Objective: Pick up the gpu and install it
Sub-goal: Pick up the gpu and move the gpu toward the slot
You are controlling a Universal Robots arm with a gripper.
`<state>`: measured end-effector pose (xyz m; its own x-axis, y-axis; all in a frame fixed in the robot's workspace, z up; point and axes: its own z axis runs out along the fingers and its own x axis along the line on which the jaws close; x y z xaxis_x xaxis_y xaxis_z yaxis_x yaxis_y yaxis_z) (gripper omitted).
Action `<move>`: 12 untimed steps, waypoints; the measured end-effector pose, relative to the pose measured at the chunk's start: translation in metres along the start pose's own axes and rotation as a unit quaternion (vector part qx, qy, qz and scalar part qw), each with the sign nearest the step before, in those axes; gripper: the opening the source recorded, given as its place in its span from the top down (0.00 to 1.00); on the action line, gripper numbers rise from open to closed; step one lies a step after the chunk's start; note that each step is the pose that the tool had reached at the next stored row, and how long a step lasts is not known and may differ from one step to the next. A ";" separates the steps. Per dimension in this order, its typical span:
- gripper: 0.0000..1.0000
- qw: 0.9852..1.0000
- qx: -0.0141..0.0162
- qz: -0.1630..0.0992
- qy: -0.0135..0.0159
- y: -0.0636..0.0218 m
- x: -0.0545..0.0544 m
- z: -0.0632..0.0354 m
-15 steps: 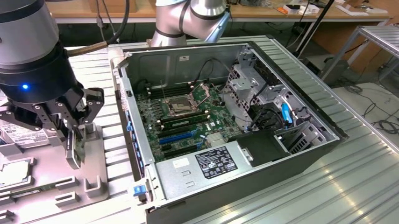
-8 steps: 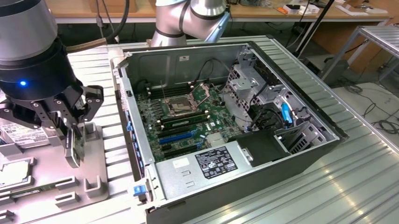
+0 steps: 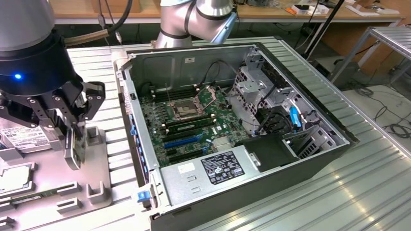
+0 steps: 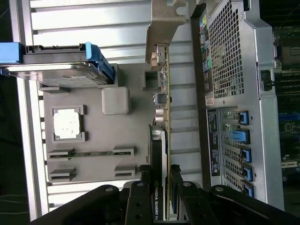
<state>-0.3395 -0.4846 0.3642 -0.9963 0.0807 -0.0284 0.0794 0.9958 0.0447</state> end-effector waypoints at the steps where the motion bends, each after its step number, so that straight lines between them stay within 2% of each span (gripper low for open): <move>1: 0.73 1.000 0.000 0.000 0.000 0.0000 0.000 -0.0011; 12: 0.73 1.000 0.000 0.000 0.000 0.0006 0.000 -0.0140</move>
<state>-0.3394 -0.4846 0.3782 -0.9963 0.0807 -0.0284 0.0794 0.9958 0.0447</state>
